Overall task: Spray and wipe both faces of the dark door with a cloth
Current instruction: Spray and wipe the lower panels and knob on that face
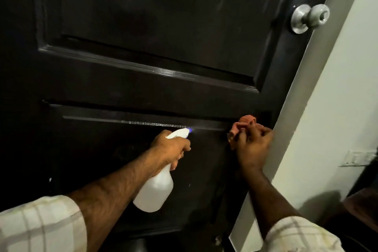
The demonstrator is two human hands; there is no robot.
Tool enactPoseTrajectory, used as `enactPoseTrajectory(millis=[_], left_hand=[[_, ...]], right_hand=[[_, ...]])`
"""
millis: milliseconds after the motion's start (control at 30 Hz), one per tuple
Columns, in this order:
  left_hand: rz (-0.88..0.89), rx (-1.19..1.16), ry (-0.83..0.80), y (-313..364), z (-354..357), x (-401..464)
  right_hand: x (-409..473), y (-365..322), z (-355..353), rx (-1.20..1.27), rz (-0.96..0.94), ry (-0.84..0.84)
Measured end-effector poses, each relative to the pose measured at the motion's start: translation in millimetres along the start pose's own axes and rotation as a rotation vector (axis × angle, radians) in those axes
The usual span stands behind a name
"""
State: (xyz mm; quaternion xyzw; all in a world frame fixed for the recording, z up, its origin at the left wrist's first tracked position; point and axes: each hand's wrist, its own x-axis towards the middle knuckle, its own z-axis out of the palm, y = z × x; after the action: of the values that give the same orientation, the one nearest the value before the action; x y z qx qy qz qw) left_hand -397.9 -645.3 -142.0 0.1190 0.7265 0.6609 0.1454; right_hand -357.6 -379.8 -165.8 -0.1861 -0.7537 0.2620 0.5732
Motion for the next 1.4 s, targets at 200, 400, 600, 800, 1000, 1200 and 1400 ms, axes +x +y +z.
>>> enactPoseTrajectory(millis=[200, 400, 600, 800, 1000, 1200, 1400], left_hand=[[0.053, -0.109, -0.01, 6, -31, -12], [0.024, -0.061, -0.011, -5, -61, -4], [0.019, -0.071, 0.025, -20, -75, -6], [-0.002, -0.15, 0.158, -64, -122, -30], [0.094, -0.089, 0.237, -103, -178, -49], [0.068, -0.105, 0.238, -124, -183, -49], [0.072, -0.125, 0.25, -142, -186, -48]], right_hand=[[-32, -68, 57, 0.06, 0.322, 0.155], [-55, -32, 34, -0.117, -0.732, -0.208], [-29, -11, 24, -0.157, -0.416, -0.048], [-120, -117, 101, 0.093, -0.093, 0.153], [-185, -68, 106, -0.036, -1.066, -0.496], [-137, -35, 62, -0.074, -1.068, -0.422], [-184, -150, 117, 0.21, -0.77, -0.228]])
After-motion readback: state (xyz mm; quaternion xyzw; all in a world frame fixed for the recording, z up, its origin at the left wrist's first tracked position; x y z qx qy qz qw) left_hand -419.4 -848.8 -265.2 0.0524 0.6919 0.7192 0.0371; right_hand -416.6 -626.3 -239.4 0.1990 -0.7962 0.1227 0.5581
